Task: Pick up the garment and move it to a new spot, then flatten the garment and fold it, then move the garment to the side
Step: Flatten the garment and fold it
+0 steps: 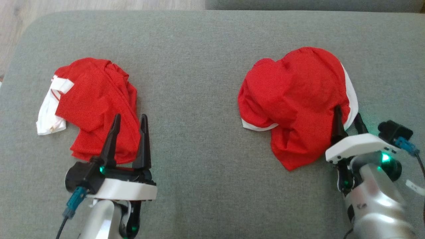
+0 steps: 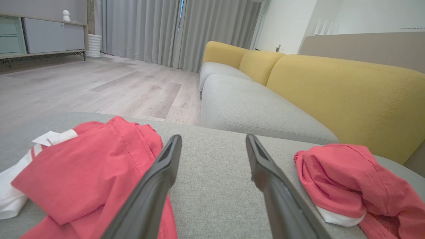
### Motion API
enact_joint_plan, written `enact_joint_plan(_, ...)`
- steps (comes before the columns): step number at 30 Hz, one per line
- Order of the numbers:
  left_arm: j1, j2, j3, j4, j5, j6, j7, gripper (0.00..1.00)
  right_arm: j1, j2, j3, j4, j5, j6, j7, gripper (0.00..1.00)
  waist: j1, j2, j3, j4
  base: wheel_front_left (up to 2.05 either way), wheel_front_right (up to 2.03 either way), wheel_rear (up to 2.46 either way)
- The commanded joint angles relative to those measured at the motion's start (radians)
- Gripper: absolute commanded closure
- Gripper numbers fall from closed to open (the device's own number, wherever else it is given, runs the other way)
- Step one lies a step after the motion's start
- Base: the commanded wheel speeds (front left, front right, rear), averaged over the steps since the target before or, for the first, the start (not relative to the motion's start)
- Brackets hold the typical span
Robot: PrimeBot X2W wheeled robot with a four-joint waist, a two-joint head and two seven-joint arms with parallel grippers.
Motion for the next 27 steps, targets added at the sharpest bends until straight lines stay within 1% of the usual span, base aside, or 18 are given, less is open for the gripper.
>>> enact_joint_plan(1, -0.037, 0.005, 0.020, -0.029, -0.010, 0.002, -0.009, 0.00, -0.041, -0.002, 0.038, 0.003, 0.006, 0.005, -0.011, 0.00, -0.0002, 0.0000, 0.005, 0.006, 0.00, 0.00, 0.00)
enact_joint_plan(2, -0.038, 0.004, 0.019, -0.028, -0.012, 0.002, -0.009, 0.00, -0.068, -0.002, 0.061, 0.047, 0.021, 0.005, -0.011, 0.00, -0.0002, 0.0000, 0.009, 0.008, 0.00, 0.00, 0.00)
enact_joint_plan(3, -0.039, 0.004, 0.019, -0.027, -0.013, 0.002, -0.009, 0.00, -0.079, -0.002, 0.069, 0.064, 0.028, 0.005, -0.011, 0.00, -0.0002, 0.0000, 0.009, 0.009, 0.00, 0.00, 0.00)
enact_joint_plan(4, -0.040, 0.004, 0.019, -0.027, -0.013, 0.002, -0.009, 0.00, -0.089, -0.002, 0.077, 0.075, 0.029, 0.005, -0.011, 0.61, -0.0002, 0.0000, 0.010, 0.009, 0.00, 0.00, 0.00)
enact_joint_plan(5, -0.041, 0.004, 0.020, -0.026, -0.014, 0.002, -0.009, 0.00, -0.098, -0.002, 0.081, 0.080, 0.027, 0.005, -0.011, 1.00, -0.0002, 0.0000, 0.010, 0.008, 0.00, 0.00, 0.00)
enact_joint_plan(8, -0.041, 0.004, 0.024, -0.026, -0.014, 0.002, -0.009, 0.00, -0.114, -0.002, 0.053, 0.052, 0.002, 0.005, -0.011, 1.00, -0.0002, 0.0000, 0.004, 0.003, 0.00, 0.00, 0.00)
enact_joint_plan(12, -0.038, 0.003, 0.028, -0.023, -0.015, 0.002, -0.009, 0.00, -0.122, -0.002, -0.032, -0.043, -0.056, 0.005, -0.011, 1.00, -0.0002, 0.0000, -0.018, -0.001, 0.00, 0.00, 0.00)
enact_joint_plan(17, -0.026, 0.001, 0.030, -0.022, -0.025, 0.002, -0.009, 0.00, -0.178, -0.008, -0.174, -0.188, -0.192, 0.005, -0.011, 1.00, -0.0002, 0.0000, -0.055, 0.003, 0.00, 0.00, 0.00)
enact_joint_plan(20, -0.015, 0.000, 0.033, -0.024, -0.031, 0.002, -0.009, 0.00, -0.248, -0.020, -0.216, -0.268, -0.269, 0.005, -0.011, 1.00, -0.0002, 0.0000, -0.078, 0.012, 0.00, 0.00, 0.00)
enact_joint_plan(23, -0.002, 0.000, 0.039, -0.025, -0.037, 0.002, -0.009, 0.00, -0.320, -0.028, -0.192, -0.348, -0.339, 0.005, -0.011, 1.00, -0.0002, 0.0000, -0.101, 0.021, 0.00, 0.00, 0.00)
enact_joint_plan(25, 0.008, -0.001, 0.044, -0.029, -0.043, 0.002, -0.009, 0.00, -0.352, -0.029, -0.137, -0.396, -0.384, 0.005, -0.011, 1.00, -0.0002, 0.0000, -0.111, 0.025, 0.00, 0.00, 0.00)
enact_joint_plan(27, 0.018, -0.001, 0.049, -0.032, -0.047, 0.002, -0.009, 0.00, -0.361, -0.026, -0.061, -0.428, -0.420, 0.005, -0.011, 1.00, -0.0002, 0.0000, -0.117, 0.026, 0.00, 0.00, 0.00)
